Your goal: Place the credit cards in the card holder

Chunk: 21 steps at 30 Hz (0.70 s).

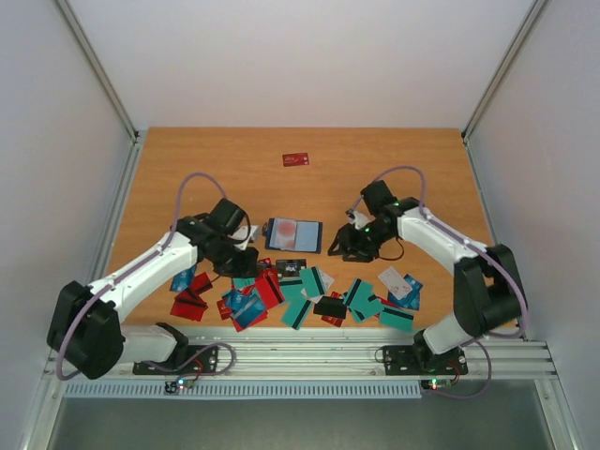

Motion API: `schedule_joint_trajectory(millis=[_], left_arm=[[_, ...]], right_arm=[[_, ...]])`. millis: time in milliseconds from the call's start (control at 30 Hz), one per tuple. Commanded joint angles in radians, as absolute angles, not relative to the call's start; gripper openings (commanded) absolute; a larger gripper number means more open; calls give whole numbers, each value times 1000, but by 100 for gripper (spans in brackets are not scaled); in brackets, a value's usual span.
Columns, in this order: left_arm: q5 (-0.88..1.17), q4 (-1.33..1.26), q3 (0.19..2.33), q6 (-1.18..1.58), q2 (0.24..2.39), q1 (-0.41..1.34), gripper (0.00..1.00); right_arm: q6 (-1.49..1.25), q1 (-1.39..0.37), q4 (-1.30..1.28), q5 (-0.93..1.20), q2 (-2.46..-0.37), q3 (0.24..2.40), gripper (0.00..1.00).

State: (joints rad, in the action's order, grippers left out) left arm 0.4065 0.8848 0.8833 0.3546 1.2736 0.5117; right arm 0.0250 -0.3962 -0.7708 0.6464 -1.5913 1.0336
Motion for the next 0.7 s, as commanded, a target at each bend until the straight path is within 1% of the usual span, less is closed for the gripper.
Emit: schedule_joint_trajectory(millis=[0,133,300,367,533,667], left_arm=[[420,821,981,394,1321,602,4],[432,782,1052,395,1411,678,5],[440,722,1141,432,1542,786,5],[445,701,1189,448,1612,827,6],[432,682,1295,477,1762,922,10],[395,692,1355,520,1848,970,11]], right_arm=[[-25,-357,-801,533,-1442,976,54],[-69,-330,-840,487,-1345,913,58],[-98,-303,-909,485,-1235,850,62],[-108,-300,-931,481,-1191,817,65],[-167,-298,-920,579,-1080,695,68],[-211,-298,-930,635,-988,617,70]])
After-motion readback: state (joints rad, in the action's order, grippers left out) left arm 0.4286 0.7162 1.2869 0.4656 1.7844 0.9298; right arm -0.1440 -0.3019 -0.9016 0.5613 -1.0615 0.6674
